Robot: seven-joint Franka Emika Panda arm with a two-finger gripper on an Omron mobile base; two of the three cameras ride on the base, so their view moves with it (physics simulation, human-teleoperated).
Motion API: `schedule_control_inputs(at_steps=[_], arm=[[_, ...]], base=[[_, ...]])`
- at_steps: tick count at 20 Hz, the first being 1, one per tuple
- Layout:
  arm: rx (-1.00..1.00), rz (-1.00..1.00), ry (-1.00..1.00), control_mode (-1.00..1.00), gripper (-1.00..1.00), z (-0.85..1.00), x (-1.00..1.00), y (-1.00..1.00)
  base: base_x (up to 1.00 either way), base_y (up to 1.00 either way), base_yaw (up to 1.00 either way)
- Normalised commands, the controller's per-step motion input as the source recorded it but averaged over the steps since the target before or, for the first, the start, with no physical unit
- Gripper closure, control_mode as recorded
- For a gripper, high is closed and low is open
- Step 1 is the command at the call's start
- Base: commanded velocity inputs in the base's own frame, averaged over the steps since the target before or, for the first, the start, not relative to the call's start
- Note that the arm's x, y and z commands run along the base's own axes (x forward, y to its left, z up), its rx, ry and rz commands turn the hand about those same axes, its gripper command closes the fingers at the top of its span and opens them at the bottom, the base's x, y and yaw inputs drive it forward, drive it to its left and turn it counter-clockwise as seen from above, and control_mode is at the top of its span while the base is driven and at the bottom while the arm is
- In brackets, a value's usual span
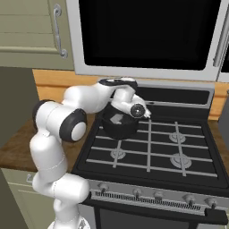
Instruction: Put the garlic and garlic in the pot. Retrieve the spatula and lightly stir the vegetables in the pot.
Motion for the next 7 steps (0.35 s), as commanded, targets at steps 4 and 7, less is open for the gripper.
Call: schedule_control_inputs(at_steps=[4,7], arm=[[0.04,-0.02,0.00,-1.00,1.00,0.04,-0.23,0.00],[-0.06,-0.05,-0.02,-1.00,1.00,0.12,-0.12,-0.01]], base=[[0.00,0.00,0.00],[0.00,0.00,0.00]])
